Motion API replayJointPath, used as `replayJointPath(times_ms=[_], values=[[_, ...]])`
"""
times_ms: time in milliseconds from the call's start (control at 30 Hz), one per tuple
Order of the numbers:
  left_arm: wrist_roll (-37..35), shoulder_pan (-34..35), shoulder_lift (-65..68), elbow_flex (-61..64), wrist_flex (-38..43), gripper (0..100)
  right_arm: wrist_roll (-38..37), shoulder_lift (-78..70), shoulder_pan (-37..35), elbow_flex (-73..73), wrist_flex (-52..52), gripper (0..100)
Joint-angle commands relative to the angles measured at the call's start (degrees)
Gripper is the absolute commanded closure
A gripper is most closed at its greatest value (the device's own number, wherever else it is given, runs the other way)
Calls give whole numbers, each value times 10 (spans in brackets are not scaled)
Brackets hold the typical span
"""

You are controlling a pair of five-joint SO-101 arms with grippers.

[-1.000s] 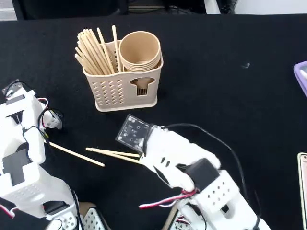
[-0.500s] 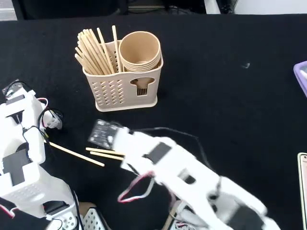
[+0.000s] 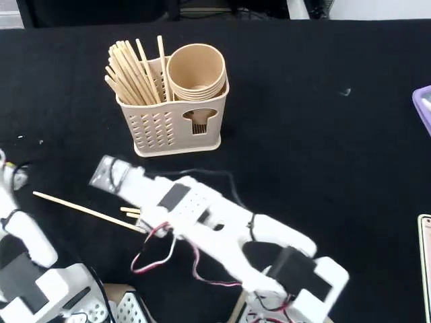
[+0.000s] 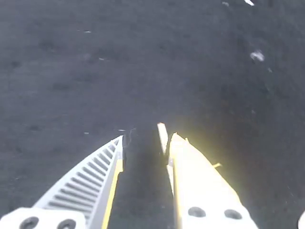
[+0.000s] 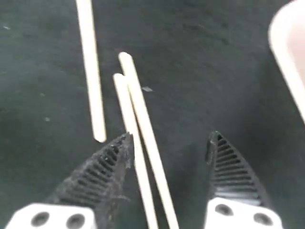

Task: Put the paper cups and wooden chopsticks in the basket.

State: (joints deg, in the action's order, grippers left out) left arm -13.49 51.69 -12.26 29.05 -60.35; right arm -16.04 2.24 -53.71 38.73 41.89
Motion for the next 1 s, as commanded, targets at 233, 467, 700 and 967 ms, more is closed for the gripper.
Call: replayJointPath(times_ms=[233, 467, 700, 967], values=[[-6, 29, -17, -7, 11, 837, 4, -124, -36, -89, -42, 751], [-6, 29, -14, -7, 11, 837, 4, -122, -30, -115, -6, 750], [-6, 29, -14, -7, 11, 838, 27, -29, -28, -110, 38, 750], [-6, 29, -19, 1, 14, 838, 33, -68, -68, -49, -62, 750]])
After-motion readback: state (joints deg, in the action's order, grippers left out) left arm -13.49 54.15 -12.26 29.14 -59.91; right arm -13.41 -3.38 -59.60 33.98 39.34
